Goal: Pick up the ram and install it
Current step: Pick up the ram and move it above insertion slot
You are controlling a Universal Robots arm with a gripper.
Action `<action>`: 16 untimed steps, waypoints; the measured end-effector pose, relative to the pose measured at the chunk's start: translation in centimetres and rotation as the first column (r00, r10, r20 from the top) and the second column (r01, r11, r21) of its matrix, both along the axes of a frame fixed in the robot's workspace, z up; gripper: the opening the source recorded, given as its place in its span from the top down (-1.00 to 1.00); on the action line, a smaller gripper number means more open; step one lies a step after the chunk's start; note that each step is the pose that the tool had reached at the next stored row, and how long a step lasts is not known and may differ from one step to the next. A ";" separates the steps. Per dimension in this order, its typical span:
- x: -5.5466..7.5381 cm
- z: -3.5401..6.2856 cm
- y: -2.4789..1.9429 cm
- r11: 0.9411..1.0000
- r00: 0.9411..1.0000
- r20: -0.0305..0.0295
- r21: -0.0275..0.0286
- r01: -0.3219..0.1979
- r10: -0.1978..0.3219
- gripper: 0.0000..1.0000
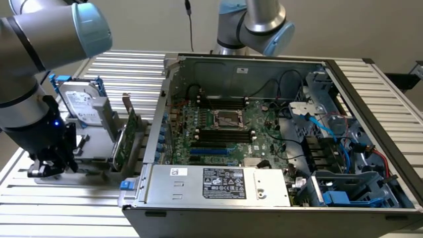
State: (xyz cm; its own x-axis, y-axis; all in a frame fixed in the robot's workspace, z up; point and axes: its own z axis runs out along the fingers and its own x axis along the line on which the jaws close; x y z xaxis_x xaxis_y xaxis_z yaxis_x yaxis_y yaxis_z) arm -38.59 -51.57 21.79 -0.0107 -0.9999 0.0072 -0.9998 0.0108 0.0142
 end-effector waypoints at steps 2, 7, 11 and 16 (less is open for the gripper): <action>0.0 0.90 0.00 1.000 1.000 0.000 0.000 0.000 0.000 0.72; 0.0 3.18 0.00 1.000 1.000 -0.001 0.000 -0.003 0.003 0.72; 0.1 4.97 0.00 1.000 1.000 -0.001 0.000 -0.016 0.016 0.72; 0.6 7.28 0.00 0.999 0.999 -0.004 0.000 -0.032 0.032 0.72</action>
State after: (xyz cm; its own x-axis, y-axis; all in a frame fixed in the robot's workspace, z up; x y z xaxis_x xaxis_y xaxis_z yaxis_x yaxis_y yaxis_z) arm -38.00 -51.58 29.07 0.0212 -0.9998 0.0071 -0.9996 -0.0211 0.0180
